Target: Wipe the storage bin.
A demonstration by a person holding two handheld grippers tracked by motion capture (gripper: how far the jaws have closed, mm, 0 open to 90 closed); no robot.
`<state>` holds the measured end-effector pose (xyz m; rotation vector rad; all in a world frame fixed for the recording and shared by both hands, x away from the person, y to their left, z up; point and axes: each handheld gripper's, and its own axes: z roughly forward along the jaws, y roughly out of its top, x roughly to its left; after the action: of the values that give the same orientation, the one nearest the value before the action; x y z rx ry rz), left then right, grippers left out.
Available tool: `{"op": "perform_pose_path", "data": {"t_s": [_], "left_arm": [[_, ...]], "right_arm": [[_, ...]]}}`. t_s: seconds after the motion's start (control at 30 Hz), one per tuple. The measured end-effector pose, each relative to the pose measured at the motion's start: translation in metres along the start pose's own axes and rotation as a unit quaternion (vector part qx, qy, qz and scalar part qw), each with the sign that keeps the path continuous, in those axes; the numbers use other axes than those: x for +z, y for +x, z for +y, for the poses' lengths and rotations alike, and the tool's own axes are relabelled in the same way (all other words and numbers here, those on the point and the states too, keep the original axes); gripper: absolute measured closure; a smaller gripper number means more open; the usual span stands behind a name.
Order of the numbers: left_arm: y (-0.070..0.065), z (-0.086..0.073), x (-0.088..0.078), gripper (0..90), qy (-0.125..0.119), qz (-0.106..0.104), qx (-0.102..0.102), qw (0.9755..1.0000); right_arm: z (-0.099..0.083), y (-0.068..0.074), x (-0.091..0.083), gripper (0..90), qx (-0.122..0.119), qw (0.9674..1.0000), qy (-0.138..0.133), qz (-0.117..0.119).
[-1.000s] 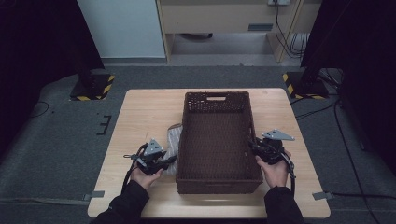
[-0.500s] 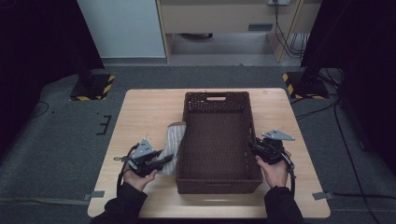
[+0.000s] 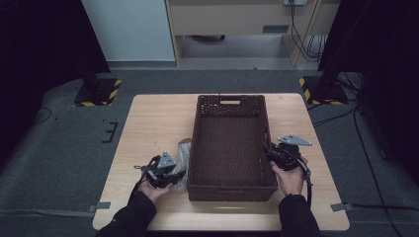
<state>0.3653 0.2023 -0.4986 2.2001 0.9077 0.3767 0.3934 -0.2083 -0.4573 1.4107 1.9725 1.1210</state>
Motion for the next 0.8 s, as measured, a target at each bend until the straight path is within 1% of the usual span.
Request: {"op": "perform_pose_path", "data": {"t_s": [0.07, 0.13, 0.2, 0.23, 0.27, 0.3, 0.33, 0.4, 0.43, 0.47, 0.5, 0.53, 0.57, 0.6, 0.63, 0.7, 0.77, 0.8], "left_arm": [[0.002, 0.000, -0.004, 64.5, -0.006, 0.001, -0.007, 1.0000], [0.005, 0.001, -0.013, 64.5, -0.027, -0.002, -0.020, 0.9994], [0.007, 0.001, -0.022, 64.4, -0.049, -0.007, -0.034, 0.9982], [0.007, 0.002, -0.029, 64.5, -0.064, -0.009, -0.037, 0.9973], [0.006, 0.002, -0.033, 64.5, -0.071, -0.010, -0.037, 0.9967], [0.005, 0.002, -0.039, 64.5, -0.085, -0.014, -0.037, 0.9956], [0.003, 0.003, -0.043, 64.5, -0.093, -0.015, -0.034, 0.9950], [-0.001, 0.003, -0.050, 64.4, -0.108, -0.018, -0.031, 0.9935], [-0.004, 0.002, -0.055, 64.4, -0.119, -0.019, -0.032, 0.9923], [-0.005, 0.002, -0.057, 64.4, -0.124, -0.018, -0.032, 0.9917], [-0.008, 0.002, -0.059, 64.4, -0.131, -0.018, -0.029, 0.9908], [-0.009, 0.003, -0.060, 64.5, -0.136, -0.019, -0.026, 0.9902], [-0.011, 0.004, -0.061, 64.5, -0.140, -0.020, -0.023, 0.9896], [-0.013, 0.005, -0.060, 64.5, -0.143, -0.022, -0.019, 0.9893], [-0.014, 0.005, -0.059, 64.4, -0.143, -0.023, -0.014, 0.9894], [-0.017, 0.006, -0.056, 64.4, -0.136, -0.025, -0.004, 0.9904], [-0.020, 0.006, -0.050, 64.4, -0.121, -0.019, 0.008, 0.9924], [-0.021, 0.006, -0.048, 64.4, -0.115, -0.018, 0.011, 0.9931]], "right_arm": [[0.000, 0.000, 0.000, 67.7, 0.001, 1.0000, 0.000, 0.002], [0.000, 0.000, -0.001, 66.1, 0.001, 1.0000, -0.002, 0.005], [0.000, 0.000, -0.003, 61.4, 0.007, 0.9999, -0.004, 0.008], [0.001, 0.000, -0.004, 57.7, 0.010, 0.9999, -0.008, 0.010], [0.002, -0.001, -0.008, 55.3, 0.013, 0.9996, -0.023, 0.014], [0.003, -0.002, -0.011, 53.7, 0.016, 0.9992, -0.032, 0.017], [0.004, -0.002, -0.016, 52.3, 0.018, 0.9989, -0.038, 0.022], [0.004, 0.000, -0.022, 52.1, 0.003, 0.9991, -0.031, 0.027], [0.003, 0.001, -0.024, 52.1, -0.002, 0.9992, -0.027, 0.029], [0.001, 0.002, -0.027, 53.3, -0.012, 0.9992, -0.020, 0.032], [0.000, 0.002, -0.029, 55.2, -0.013, 0.9992, -0.017, 0.033], [-0.002, 0.003, -0.029, 57.8, -0.017, 0.9992, -0.007, 0.034], [-0.004, 0.003, -0.029, 61.1, -0.020, 0.9992, -0.001, 0.035], [-0.005, 0.004, -0.027, 61.2, -0.022, 0.9992, 0.003, 0.034], [-0.006, 0.005, -0.027, 62.8, -0.016, 0.9994, 0.001, 0.029], [-0.005, 0.007, -0.027, 65.3, -0.011, 0.9997, 0.006, 0.021], [-0.006, 0.009, -0.026, 67.1, -0.005, 0.9999, 0.001, 0.009], [-0.006, 0.009, -0.025, 67.8, -0.001, 1.0000, -0.002, 0.004]]}}
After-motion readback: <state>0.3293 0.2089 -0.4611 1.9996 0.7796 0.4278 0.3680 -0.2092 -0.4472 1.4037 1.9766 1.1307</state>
